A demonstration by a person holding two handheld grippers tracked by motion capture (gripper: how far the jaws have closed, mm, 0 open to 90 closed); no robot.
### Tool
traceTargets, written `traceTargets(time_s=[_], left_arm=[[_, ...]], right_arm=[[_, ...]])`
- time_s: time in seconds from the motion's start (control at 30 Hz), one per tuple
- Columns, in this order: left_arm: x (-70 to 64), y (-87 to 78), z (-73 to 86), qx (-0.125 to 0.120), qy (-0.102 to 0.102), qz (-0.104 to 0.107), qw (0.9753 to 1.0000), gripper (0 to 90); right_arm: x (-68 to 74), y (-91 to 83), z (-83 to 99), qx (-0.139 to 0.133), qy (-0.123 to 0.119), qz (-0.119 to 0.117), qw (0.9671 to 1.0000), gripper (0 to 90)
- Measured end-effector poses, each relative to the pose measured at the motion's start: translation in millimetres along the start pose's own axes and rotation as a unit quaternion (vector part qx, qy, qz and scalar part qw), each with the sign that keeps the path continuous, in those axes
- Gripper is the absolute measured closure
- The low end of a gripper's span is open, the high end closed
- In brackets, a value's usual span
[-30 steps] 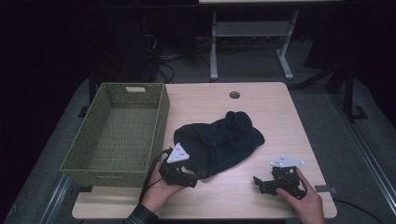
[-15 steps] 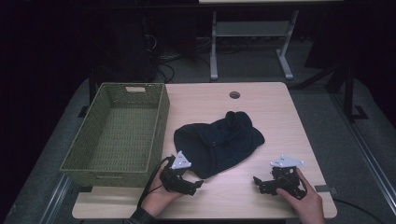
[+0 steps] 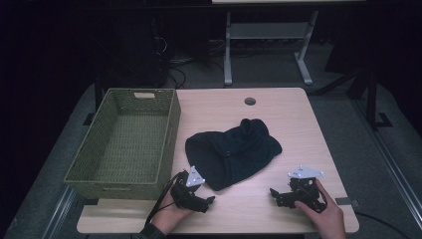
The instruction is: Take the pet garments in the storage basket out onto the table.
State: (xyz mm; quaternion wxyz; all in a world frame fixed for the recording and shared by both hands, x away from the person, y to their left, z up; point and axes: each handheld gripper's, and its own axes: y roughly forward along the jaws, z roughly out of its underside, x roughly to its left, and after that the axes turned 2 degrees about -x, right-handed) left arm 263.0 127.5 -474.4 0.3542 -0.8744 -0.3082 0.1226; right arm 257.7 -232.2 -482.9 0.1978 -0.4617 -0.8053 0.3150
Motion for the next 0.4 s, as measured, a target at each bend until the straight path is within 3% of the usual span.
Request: traceTargets(time_s=[0.07,0.4], left_arm=[[0.7,0.4,3.3,-0.015,0.001,0.002,0.9999,12.6],[0.8,0.5,3.6,-0.016,0.0,0.003,0.9999,12.7]], right_arm=[[0.0,0.0,0.0,0.0,0.0,0.0,1.0,0.4],[0.1,-0.1,0.1,0.0,0.0,0.0,1.0,0.4]])
